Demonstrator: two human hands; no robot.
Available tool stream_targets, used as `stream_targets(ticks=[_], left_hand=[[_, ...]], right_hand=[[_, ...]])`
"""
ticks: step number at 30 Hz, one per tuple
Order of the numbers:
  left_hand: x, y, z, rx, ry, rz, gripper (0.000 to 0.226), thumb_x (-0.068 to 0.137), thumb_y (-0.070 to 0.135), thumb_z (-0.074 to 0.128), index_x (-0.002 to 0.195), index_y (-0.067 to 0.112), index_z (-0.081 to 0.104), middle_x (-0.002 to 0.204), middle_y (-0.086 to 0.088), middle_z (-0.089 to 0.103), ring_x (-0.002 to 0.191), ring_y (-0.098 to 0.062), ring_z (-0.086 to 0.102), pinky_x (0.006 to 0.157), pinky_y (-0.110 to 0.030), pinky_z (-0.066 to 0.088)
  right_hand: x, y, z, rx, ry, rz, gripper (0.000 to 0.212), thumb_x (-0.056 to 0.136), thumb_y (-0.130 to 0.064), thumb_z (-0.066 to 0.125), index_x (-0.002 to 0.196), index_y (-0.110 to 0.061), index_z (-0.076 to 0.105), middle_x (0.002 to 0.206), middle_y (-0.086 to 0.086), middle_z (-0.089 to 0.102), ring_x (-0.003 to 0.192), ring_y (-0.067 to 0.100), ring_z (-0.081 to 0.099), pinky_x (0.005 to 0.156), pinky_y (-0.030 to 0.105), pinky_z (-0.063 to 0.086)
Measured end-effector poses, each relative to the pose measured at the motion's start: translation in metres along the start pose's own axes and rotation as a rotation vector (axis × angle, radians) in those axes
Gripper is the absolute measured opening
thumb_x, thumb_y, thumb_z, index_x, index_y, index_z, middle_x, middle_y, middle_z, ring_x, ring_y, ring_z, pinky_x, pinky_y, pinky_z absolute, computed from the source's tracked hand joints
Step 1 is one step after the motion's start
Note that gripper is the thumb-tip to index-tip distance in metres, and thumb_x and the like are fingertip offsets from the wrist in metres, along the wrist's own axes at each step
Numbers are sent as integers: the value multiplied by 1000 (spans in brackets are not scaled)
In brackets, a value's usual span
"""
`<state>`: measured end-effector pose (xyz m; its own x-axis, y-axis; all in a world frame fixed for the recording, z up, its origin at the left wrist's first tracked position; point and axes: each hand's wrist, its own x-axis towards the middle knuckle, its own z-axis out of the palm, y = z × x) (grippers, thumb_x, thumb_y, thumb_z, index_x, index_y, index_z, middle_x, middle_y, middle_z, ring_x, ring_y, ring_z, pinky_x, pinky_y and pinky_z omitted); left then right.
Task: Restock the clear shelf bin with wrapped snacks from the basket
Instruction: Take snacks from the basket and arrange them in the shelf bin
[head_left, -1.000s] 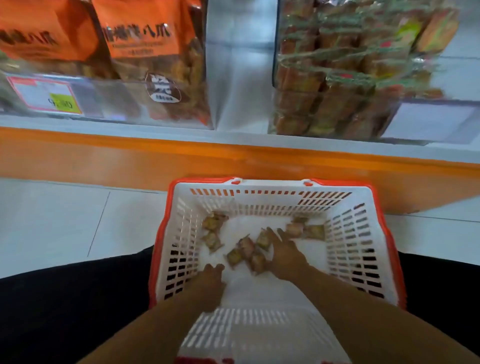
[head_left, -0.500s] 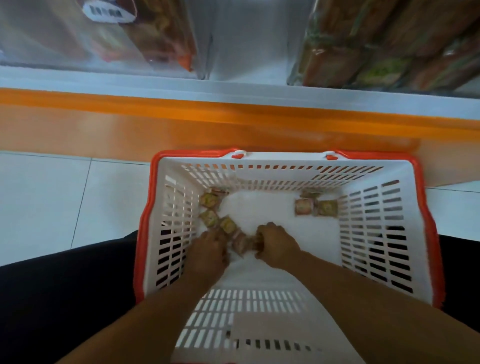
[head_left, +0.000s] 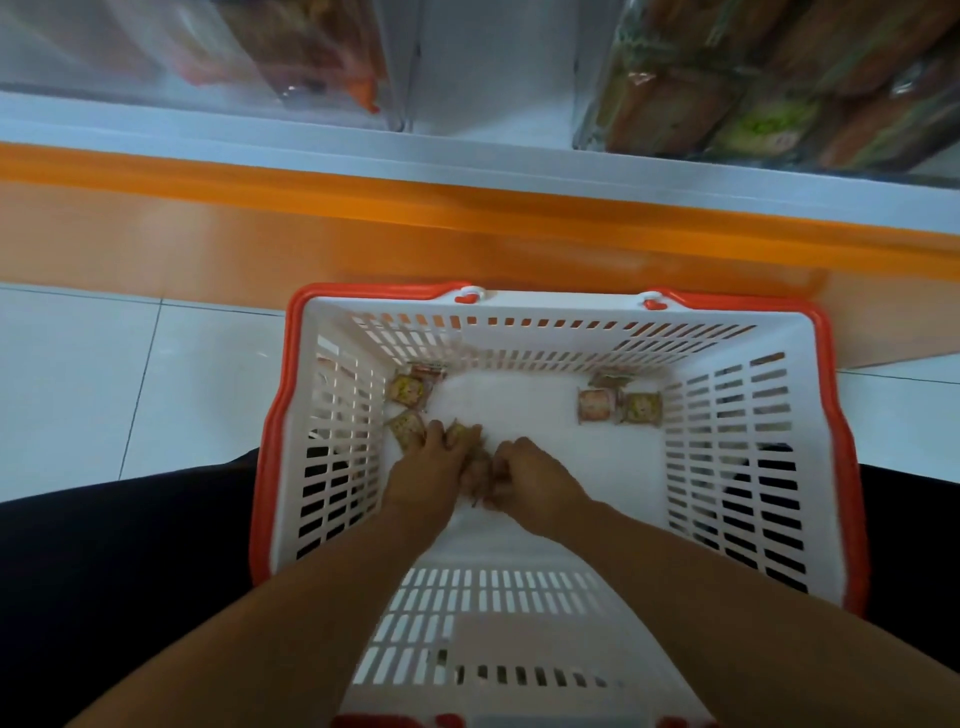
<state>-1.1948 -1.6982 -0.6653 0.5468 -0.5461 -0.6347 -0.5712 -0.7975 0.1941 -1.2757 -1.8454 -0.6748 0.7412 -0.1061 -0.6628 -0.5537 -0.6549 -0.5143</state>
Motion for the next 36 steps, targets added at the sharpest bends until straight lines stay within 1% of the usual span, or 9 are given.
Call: stream_targets(ticks=[5,9,13,16,20,23,27,31,36], left_hand=[[2,2,11,-83,9,15,63,91,9,58,147,26,34,141,-12,36,128,-34,41,99,-42,47],[5,2,20,-188,-21,94,51,86,17,65,133,22,47,127,-9,49,119,-27,45,100,-33,39],[9,-1,2,-512,-172,33,35,78,18,70,111,12,61,95,-10,60,95,-27,60,83,-40,53],[7,3,-16,-954,-422,-194,18,78,10,60,95,11,63,74,-9,66,64,-23,64,64,-37,57],[-2,6,-34,-1372,-719,-352,31,80,12,49,105,7,67,90,-18,68,73,-26,65,74,-37,55],[-9,11,-62,-1584,-798,-243,48,66,21,62,110,4,73,105,-23,70,90,-34,70,88,-50,57],[-26,26,-120,-1701,-714,-46,60,74,33,67,126,5,67,123,-26,64,104,-36,67,91,-53,53],[-58,51,-183,-1635,-577,59,75,86,70,51,133,13,63,121,-20,68,105,-31,66,83,-44,58],[-103,76,-259,-1551,-468,165,30,91,42,61,105,17,72,98,-9,68,81,-22,63,61,-32,55]], right_hand=[[5,-11,10,447,36,284,50,91,-37,66,131,-16,45,123,16,49,102,37,58,82,46,51],[-5,-10,17,303,-121,232,69,69,-25,87,127,-14,50,123,8,46,108,26,54,82,27,43],[-10,-6,6,714,-238,216,36,75,3,81,98,-6,55,103,14,58,84,21,66,70,30,54],[-14,-4,-12,828,-416,124,17,83,4,74,92,-10,72,99,14,71,94,28,69,87,42,59],[-23,-12,-41,725,-469,52,20,86,-16,77,106,-17,72,106,17,72,91,24,71,75,34,59],[-31,-28,-81,576,-438,21,23,77,-28,84,93,-39,72,94,2,76,84,18,74,65,34,60],[-55,-62,-148,438,-339,-75,38,72,-33,87,84,-58,62,88,-18,73,81,6,72,56,28,58],[-98,-101,-203,244,-233,-182,39,74,-34,86,102,-36,59,101,-5,70,87,13,71,61,33,61],[-163,-144,-262,226,-207,-307,30,78,-22,85,102,-21,67,95,7,73,84,17,70,69,33,62]])
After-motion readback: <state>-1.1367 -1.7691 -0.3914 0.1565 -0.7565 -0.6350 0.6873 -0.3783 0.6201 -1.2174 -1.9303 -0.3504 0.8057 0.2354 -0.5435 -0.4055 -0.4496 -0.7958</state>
